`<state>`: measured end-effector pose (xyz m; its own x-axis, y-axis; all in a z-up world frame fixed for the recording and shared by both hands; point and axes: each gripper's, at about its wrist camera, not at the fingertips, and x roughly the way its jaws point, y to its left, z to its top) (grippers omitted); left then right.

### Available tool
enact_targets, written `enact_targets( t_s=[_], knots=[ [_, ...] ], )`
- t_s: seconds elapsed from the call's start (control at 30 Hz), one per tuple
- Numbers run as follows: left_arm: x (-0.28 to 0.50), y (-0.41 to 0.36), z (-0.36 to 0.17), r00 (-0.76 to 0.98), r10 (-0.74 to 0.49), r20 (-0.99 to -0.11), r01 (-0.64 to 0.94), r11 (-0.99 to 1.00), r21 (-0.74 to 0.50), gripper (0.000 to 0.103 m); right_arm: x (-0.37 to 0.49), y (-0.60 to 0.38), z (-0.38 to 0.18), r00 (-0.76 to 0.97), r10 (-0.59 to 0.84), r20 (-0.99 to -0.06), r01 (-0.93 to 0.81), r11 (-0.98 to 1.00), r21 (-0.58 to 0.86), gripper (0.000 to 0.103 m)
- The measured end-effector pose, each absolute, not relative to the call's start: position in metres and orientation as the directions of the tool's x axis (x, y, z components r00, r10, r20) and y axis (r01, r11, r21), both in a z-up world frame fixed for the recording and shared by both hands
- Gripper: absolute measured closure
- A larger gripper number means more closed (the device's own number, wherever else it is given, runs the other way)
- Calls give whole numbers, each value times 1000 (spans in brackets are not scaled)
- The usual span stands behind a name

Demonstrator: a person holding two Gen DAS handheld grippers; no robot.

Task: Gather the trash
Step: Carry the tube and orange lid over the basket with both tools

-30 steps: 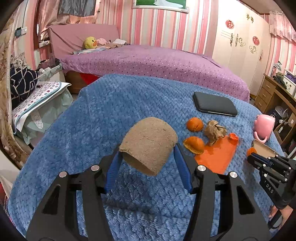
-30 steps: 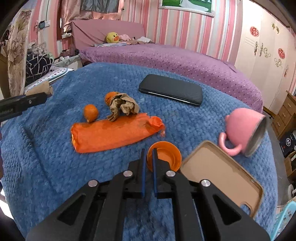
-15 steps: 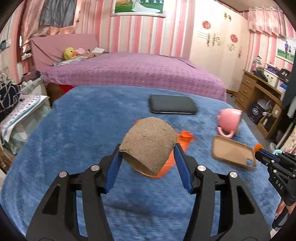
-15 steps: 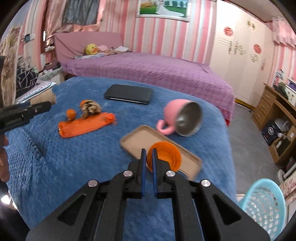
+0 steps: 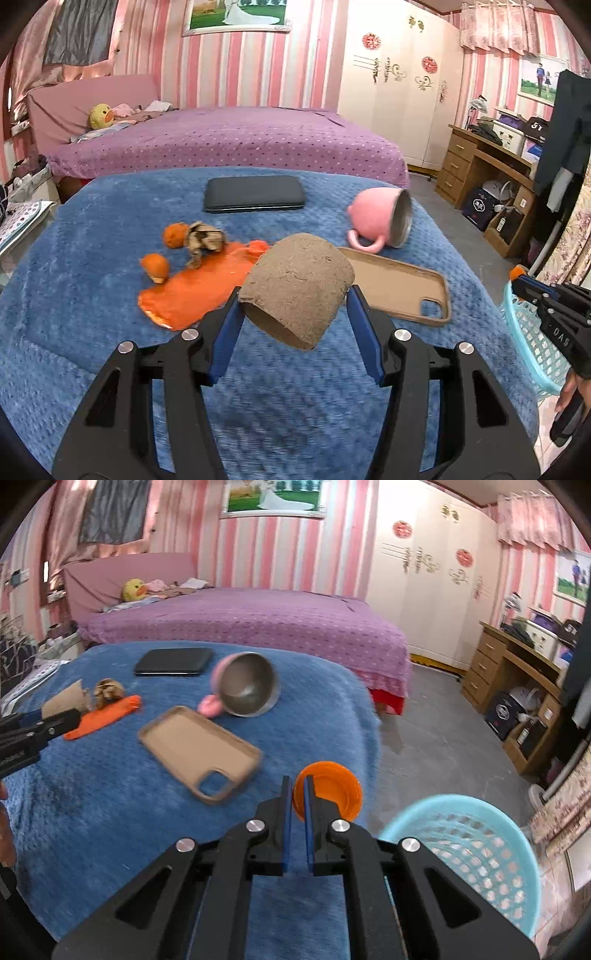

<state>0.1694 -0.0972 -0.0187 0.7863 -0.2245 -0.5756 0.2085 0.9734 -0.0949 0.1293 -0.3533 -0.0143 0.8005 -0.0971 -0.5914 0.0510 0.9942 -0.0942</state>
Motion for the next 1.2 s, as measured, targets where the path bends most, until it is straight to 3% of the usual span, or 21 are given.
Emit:
enact_targets(
  t_s=[0.27, 0.63, 0.8, 1.2],
  knots=[
    [159, -142, -26, 781, -238, -578, 261, 964, -45, 48, 111, -414, -19, 787, -164, -595, 148, 986, -77, 97],
    [136, -219, -32, 756, -302, -580, 351, 936, -30, 48, 89, -475, -31, 769, -203, -606, 220, 974, -47, 97],
    [128, -260, -32, 730, -360, -581, 389, 918, -81, 48, 78, -497, -35, 769, -212, -604, 252, 967, -19, 97],
    [102, -369, -39, 682, -424, -596, 503, 864, -40, 48, 64, -535, -45, 768, -231, -598, 317, 948, 40, 97]
  ],
)
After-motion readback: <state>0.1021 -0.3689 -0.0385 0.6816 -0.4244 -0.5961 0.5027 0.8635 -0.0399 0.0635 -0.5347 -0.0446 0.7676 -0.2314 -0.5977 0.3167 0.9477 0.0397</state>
